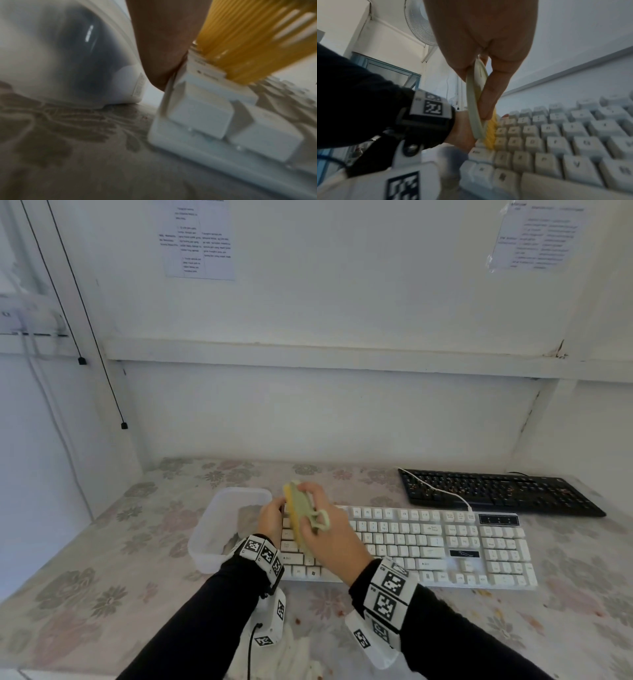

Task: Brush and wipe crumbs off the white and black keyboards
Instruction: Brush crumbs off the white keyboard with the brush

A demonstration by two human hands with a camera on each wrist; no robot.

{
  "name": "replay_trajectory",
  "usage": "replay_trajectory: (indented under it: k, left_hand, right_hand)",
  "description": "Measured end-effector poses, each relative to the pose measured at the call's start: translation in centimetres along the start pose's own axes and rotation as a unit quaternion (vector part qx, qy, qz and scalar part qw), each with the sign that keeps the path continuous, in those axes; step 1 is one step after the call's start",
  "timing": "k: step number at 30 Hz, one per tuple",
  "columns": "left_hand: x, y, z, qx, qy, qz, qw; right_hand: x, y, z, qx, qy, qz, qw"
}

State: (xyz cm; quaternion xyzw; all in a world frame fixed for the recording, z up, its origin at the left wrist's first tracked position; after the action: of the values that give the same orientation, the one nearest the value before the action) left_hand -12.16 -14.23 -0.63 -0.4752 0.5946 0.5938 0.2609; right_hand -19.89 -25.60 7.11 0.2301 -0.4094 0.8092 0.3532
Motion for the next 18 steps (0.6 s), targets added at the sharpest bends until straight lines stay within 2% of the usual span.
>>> replay_trajectory:
  k: [6,8,10,13,18]
  left_hand:
    - [0.4,-0.5,0.3,-0.002,0.023,0.029,0.999]
    - [0.4,-0.5,0.3,-0.002,0.025,0.029,0.999]
    - [0.4,-0.5,0.1,0.008,0.027,0.021,0.999]
    - [0.2,-0.6,0.0,0.008,0.038,0.002,0.999]
    - [0.5,-0.6,0.1,0.01,0.046,0.027,0.999]
  right_hand:
    - [-0.5,2.5,-1.9,0.093,0.006,-0.047,0.995]
    - [-0.1,2.3,-1.4,0.077,-0.01,-0.057,0.995]
    - [0.4,1.2,-0.6,0.03,-0.029,-0.066,0.997]
    - [1.4,-0.3,0.3,-0.023,-0.026,-0.025,0.999]
    - [0.4,0.8,-1.0,0.049,-0.008,-0.052,0.997]
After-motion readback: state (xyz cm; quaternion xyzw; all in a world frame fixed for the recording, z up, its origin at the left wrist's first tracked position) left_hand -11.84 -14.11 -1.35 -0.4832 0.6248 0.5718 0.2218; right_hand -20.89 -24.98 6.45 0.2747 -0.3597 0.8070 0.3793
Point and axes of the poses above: each hand's wrist, its own y-axis away from the middle knuckle, its own z-axis out of the back of the hand, x = y × z, the point moved 4 cm from there along -y, towards the middle knuckle, and after that the axes turned 14 degrees about z, right-handed, at the moved point
